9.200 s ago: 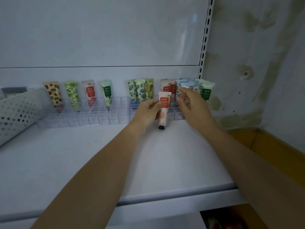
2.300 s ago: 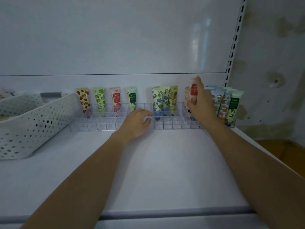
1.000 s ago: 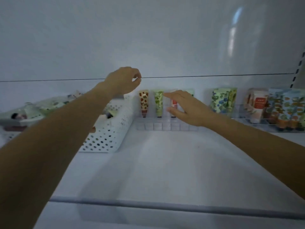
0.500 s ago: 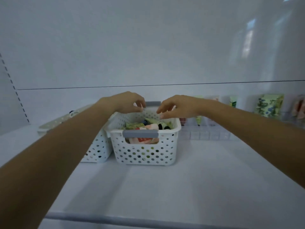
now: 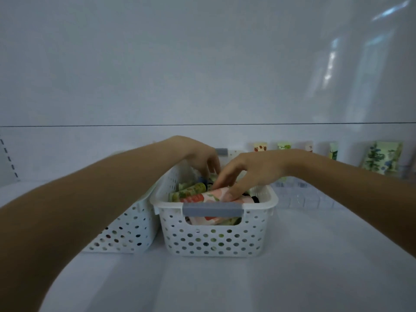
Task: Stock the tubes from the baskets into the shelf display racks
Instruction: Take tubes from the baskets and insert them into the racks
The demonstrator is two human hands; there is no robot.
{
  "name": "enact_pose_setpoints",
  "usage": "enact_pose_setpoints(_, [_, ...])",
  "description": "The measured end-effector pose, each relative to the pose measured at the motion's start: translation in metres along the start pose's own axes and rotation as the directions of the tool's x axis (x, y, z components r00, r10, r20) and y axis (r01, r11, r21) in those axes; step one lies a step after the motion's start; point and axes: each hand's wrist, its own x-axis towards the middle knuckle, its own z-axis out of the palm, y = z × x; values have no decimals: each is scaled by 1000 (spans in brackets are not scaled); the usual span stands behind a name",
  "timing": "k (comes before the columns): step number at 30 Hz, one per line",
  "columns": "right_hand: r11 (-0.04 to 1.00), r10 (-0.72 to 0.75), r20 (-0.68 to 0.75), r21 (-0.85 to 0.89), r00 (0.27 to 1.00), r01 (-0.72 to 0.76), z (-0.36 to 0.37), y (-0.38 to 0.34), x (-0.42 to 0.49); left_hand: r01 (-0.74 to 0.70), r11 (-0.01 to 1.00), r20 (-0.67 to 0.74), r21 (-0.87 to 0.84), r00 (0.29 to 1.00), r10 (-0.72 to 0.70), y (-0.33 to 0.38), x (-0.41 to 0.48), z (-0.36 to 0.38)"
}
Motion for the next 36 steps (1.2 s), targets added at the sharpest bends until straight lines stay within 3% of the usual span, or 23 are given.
enact_pose_setpoints(10, [985, 19, -106, 171, 994, -1, 5, 7, -2, -20, 991, 73, -130, 997, 30, -4, 12, 6])
enact_pose_setpoints(14, [947, -7, -141, 317, 990, 52, 4, 10, -9, 54, 999, 78, 6, 995, -54, -6, 9, 2])
enact_pose_setpoints(16, [904, -37, -223, 407, 974, 127, 2, 11, -13, 62, 998, 9, 25, 998, -62, -10, 3, -7])
enact_pose_setpoints(19, [727, -84, -360, 615, 929, 304, -3, 15, -19, 23, 988, -134, -155, 990, -44, -17, -15, -25])
enact_pose_setpoints(22, [436, -22, -452, 798, 892, 416, -8, 23, -30, -16, 871, -230, -490, 967, -112, -20, -35, -41])
enact_pose_setpoints(26, [173, 157, -496, 865, 854, 471, -11, 38, -47, -156, 576, -327, -802, 922, -206, -10, -48, -55])
enact_pose_setpoints(30, [159, 268, -563, 826, 782, 541, -12, 59, -70, -294, 378, -406, -878, 876, -261, 30, -40, -67])
enact_pose_setpoints(36, [118, 332, -530, 844, 780, 523, -14, 110, -121, -344, 370, -460, -863, 837, -295, 114, -3, -85])
